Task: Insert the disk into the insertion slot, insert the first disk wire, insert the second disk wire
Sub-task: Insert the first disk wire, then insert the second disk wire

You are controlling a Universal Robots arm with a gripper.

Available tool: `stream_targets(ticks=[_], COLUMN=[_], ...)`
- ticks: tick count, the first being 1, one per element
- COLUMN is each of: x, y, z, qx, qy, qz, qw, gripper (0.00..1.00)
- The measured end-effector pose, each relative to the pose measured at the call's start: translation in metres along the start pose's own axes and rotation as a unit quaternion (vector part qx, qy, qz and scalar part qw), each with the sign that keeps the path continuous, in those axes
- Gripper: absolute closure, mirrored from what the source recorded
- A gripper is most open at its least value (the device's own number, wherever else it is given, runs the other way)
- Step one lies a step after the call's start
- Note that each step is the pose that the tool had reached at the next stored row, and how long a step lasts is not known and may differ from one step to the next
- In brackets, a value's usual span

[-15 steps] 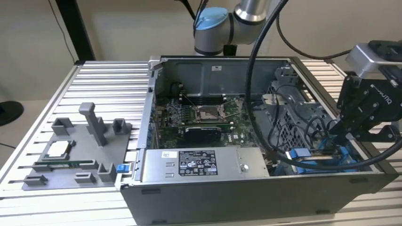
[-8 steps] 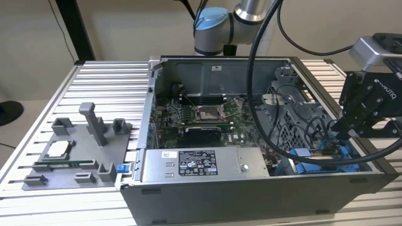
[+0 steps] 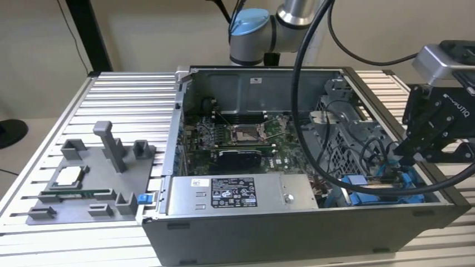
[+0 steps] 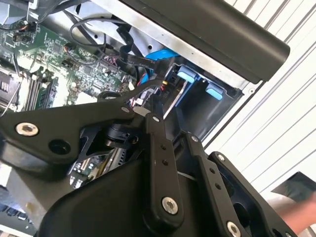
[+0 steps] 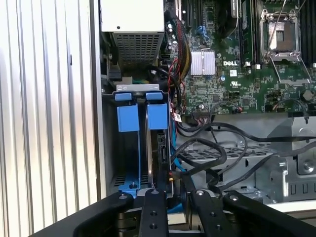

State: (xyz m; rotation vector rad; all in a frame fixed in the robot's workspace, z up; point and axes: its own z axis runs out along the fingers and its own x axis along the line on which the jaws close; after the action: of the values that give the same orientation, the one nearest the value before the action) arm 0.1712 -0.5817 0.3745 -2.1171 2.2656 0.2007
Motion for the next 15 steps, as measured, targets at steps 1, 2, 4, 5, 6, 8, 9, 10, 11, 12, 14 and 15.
stream_targets(ticks=[1, 2, 4, 5, 6, 8, 9, 10, 11, 12, 14, 15], x=[0.0000, 0.0000, -0.0001, -0.0001, -0.0001, 0.0000, 0.0000, -0.0001, -0.0001, -0.0001, -0.0002, -0.0002], y=[-0.0002, -0.0005, -0.0007, -0.0008, -0.0008, -0.0009, -0.0009, -0.0009, -0.0009, -0.0009, -0.0015, -0.0021], z=[0.0000, 0.0000, 0.0000, 0.0000, -0.0001, 0.0000, 0.0000, -0.0001, 0.0000, -0.0001, -0.0002, -0.0002], qx=[0.0022, 0.0040, 0.0098, 0.0140, 0.0188, 0.0261, 0.0262, 0.0268, 0.0273, 0.0272, 0.0273, 0.0273], qy=[-0.0001, -0.0002, -0.0006, -0.0009, -0.0012, -0.0017, -0.0017, -0.0017, -0.0018, -0.0017, -0.0016, -0.0017], qz=[0.000, -0.001, -0.001, -0.002, -0.002, -0.003, -0.003, -0.003, -0.003, -0.003, -0.003, -0.003], qw=[1.0000, 1.0000, 1.0000, 0.9999, 0.9998, 0.9997, 0.9996, 0.9996, 0.9996, 0.9996, 0.9996, 0.9996], gripper=[0.00, 0.00, 0.00, 0.00, 0.00, 0.00, 0.00, 0.00, 0.00, 0.00, 0.00, 0.00])
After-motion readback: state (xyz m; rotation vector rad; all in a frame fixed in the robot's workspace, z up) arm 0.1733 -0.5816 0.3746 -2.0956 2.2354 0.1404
